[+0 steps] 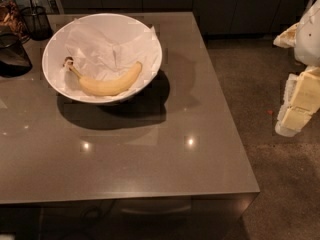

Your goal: Pick banana from white bowl

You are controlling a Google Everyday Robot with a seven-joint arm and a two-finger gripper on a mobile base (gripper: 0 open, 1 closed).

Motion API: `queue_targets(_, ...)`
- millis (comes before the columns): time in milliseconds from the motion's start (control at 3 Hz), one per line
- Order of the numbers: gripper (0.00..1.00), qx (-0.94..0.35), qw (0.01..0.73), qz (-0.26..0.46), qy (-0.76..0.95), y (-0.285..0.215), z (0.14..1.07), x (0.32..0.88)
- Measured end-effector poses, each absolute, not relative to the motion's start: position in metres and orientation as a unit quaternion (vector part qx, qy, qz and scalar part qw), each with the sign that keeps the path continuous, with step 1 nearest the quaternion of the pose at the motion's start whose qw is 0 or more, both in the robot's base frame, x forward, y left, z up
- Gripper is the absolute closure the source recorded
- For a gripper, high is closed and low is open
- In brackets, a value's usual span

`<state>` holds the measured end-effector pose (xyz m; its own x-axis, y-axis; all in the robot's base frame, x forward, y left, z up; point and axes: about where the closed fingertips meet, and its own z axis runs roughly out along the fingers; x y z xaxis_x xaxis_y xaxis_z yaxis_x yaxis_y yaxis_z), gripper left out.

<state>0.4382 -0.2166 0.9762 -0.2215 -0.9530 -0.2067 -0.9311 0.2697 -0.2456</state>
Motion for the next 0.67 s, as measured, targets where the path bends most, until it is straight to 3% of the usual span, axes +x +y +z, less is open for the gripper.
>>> queue_targets(667, 0.00, -0.615, 0.159, -0.032, 0.772, -0.200, 0.985, 0.456)
